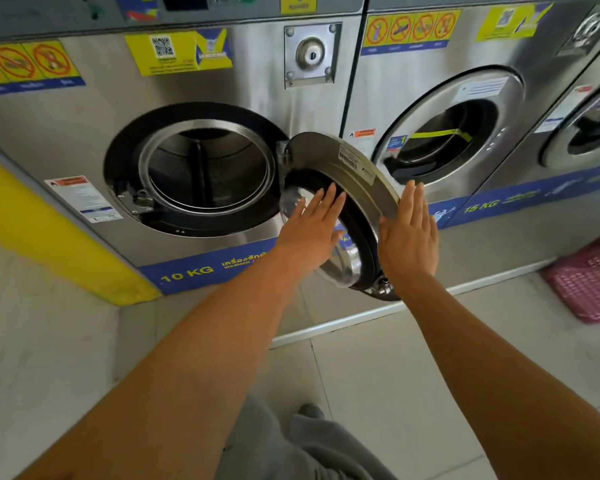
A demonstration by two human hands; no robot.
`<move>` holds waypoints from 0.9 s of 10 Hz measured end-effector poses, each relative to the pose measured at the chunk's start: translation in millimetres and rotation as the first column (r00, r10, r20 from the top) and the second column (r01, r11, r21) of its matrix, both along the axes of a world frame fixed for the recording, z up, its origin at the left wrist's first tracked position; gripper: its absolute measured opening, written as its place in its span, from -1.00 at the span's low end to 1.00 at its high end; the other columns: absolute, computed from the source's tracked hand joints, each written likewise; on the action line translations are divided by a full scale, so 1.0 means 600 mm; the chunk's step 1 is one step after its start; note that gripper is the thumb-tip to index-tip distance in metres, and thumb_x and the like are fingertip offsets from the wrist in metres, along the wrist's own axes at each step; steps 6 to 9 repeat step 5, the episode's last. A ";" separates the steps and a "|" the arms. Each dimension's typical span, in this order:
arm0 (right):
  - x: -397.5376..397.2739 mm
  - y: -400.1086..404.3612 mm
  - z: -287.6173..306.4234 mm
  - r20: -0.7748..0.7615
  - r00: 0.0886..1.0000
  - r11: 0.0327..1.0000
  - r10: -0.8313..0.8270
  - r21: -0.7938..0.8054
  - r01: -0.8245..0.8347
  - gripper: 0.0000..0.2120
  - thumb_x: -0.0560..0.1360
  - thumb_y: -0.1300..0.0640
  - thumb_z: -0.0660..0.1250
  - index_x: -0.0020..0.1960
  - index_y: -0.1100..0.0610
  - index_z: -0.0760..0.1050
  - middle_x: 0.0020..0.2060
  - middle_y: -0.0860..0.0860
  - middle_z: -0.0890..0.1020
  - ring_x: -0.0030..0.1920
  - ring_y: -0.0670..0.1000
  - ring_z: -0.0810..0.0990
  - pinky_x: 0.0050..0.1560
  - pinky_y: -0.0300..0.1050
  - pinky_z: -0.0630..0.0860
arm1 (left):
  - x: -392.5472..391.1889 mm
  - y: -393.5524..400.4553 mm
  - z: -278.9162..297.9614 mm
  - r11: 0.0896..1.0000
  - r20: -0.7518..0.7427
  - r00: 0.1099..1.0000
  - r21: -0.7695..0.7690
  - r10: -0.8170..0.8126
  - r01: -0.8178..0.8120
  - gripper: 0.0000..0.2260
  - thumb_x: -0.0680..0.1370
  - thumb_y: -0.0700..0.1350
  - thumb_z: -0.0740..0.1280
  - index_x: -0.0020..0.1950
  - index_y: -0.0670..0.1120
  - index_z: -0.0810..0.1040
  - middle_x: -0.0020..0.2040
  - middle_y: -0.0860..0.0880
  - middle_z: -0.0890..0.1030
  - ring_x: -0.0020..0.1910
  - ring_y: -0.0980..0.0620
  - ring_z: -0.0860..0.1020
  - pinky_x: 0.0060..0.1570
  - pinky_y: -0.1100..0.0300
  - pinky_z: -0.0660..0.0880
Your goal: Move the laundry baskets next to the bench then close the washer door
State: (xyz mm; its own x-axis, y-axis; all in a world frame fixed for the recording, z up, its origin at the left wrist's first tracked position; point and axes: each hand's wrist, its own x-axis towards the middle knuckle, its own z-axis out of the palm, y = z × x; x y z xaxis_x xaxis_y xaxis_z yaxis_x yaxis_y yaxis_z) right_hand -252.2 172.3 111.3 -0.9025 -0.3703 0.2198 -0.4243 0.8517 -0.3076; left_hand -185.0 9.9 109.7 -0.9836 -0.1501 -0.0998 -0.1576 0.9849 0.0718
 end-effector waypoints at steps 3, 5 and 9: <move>-0.002 0.007 0.003 0.015 1.000 1.000 0.025 -0.009 -0.024 -0.37 0.62 -0.09 0.01 0.56 0.08 -0.17 0.57 0.11 -0.04 0.56 0.12 -0.06 0.53 0.14 -0.05 | 0.025 -0.002 0.025 0.995 0.000 0.996 0.032 0.091 -0.090 -0.42 0.66 0.08 -0.01 0.59 -0.07 -0.18 0.61 -0.09 -0.18 0.59 -0.09 -0.13 0.55 -0.05 -0.12; 0.028 -0.044 0.039 -0.166 0.973 0.987 0.160 0.023 -0.159 -0.41 0.63 -0.07 -0.04 0.56 0.15 -0.08 0.56 0.13 0.01 0.56 0.11 -0.06 0.53 0.05 -0.14 | 0.110 -0.079 0.051 0.948 -0.074 0.945 0.045 0.319 -0.316 -0.45 0.67 0.08 -0.06 0.58 -0.09 -0.16 0.61 -0.09 -0.15 0.59 -0.07 -0.14 0.54 -0.03 -0.16; 0.028 -0.044 0.039 -0.166 0.973 0.987 0.160 0.023 -0.159 -0.41 0.63 -0.07 -0.04 0.56 0.15 -0.08 0.56 0.13 0.01 0.56 0.11 -0.06 0.53 0.05 -0.14 | 0.110 -0.079 0.051 0.948 -0.074 0.945 0.045 0.319 -0.316 -0.45 0.67 0.08 -0.06 0.58 -0.09 -0.16 0.61 -0.09 -0.15 0.59 -0.07 -0.14 0.54 -0.03 -0.16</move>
